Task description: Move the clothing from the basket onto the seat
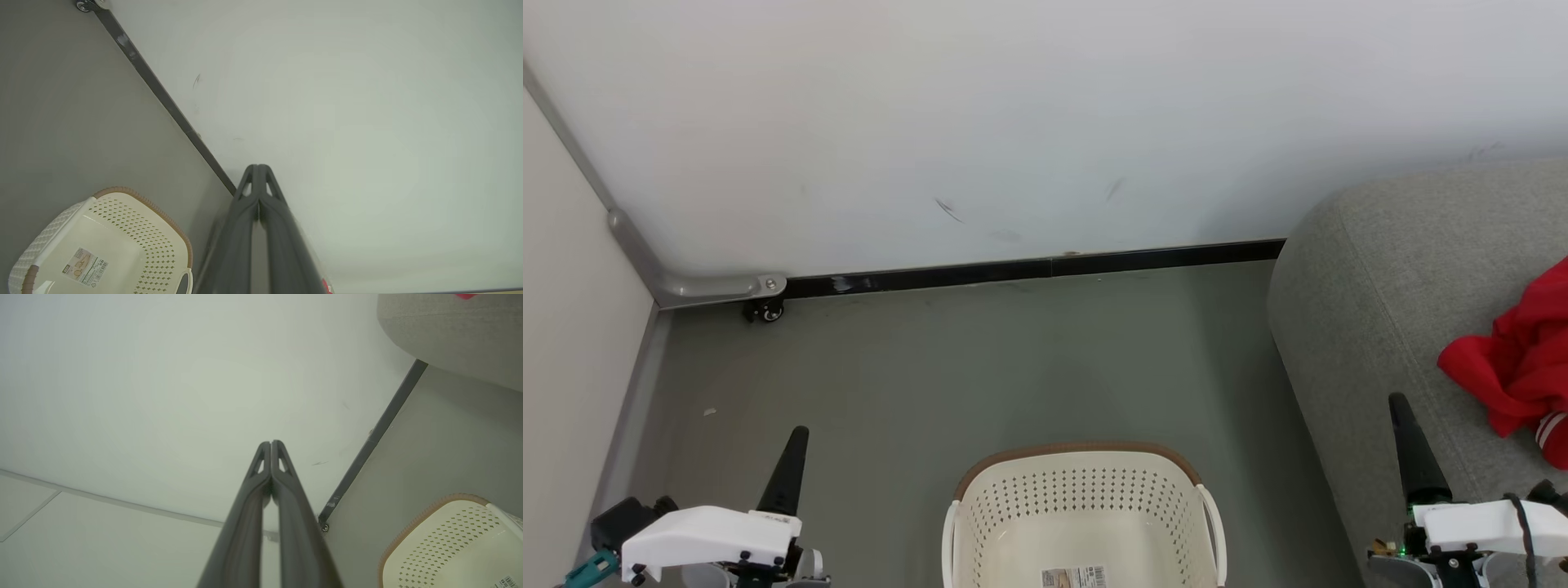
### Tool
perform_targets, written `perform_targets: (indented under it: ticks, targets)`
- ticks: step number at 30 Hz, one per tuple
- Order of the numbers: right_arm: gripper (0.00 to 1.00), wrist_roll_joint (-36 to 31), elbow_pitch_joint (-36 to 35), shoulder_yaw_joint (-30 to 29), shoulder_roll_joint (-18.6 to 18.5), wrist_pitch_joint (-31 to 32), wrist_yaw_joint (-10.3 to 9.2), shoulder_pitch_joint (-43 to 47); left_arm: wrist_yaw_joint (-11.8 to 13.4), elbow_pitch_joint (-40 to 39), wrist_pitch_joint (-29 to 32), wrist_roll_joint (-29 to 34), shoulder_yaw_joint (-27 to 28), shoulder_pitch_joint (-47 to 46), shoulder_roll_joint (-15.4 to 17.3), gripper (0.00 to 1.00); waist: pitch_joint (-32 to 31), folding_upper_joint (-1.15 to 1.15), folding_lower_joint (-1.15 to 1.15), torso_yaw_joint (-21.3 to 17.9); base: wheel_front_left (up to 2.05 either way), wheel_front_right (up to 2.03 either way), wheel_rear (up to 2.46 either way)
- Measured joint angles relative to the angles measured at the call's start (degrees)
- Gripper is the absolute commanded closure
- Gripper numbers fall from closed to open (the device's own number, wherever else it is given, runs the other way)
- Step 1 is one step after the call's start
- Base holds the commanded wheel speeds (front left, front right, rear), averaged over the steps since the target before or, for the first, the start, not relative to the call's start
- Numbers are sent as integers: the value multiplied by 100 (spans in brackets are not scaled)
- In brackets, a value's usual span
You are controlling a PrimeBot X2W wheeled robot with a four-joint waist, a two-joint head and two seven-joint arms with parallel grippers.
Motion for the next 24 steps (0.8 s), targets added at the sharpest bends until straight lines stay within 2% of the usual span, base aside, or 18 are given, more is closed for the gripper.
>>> perform_targets:
  ticks: [24]
  targets:
    - [100, 2019, 36, -156, -45, 325, -1, -236, -654, -108, 450, -1729, 644, 0, -240, 100, 57, 0, -3, 26, 0, 0, 0]
